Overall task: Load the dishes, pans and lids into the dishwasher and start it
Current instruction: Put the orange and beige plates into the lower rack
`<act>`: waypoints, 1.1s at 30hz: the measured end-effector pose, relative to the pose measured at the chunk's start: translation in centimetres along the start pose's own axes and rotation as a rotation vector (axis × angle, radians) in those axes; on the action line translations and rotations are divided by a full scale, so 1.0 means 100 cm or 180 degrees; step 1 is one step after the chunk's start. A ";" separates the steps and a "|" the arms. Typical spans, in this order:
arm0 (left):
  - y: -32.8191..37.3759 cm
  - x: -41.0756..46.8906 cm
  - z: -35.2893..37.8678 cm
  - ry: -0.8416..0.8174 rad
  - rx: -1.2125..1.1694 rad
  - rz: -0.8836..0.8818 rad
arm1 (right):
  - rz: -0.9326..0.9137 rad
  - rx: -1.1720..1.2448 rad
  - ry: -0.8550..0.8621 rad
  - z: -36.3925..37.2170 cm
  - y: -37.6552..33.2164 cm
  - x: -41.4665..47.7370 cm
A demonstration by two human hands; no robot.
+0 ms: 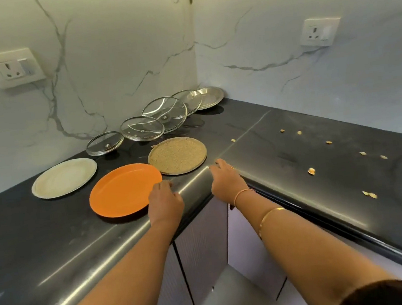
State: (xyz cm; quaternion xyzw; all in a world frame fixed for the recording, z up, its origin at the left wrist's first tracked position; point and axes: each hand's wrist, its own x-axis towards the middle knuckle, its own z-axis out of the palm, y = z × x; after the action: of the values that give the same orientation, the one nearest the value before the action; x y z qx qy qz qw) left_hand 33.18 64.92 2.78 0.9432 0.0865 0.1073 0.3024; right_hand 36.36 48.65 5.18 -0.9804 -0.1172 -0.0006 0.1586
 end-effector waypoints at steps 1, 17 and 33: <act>-0.004 0.015 0.004 -0.0085 0.0157 -0.0147 | 0.0003 0.0072 -0.0084 0.005 0.004 0.021; -0.033 0.107 0.042 -0.1019 0.1293 -0.1679 | 0.0323 0.0082 -0.0600 0.059 0.033 0.177; -0.017 0.078 0.048 -0.1285 0.2402 -0.0512 | 0.1796 0.1473 -0.0467 0.034 0.061 0.173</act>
State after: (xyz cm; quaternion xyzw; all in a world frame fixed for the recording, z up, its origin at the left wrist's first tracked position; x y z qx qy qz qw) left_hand 41.75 65.41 -0.87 0.9800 0.1319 -0.1422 -0.0453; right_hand 54.53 48.02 0.69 -0.9097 0.1495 0.1400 0.3612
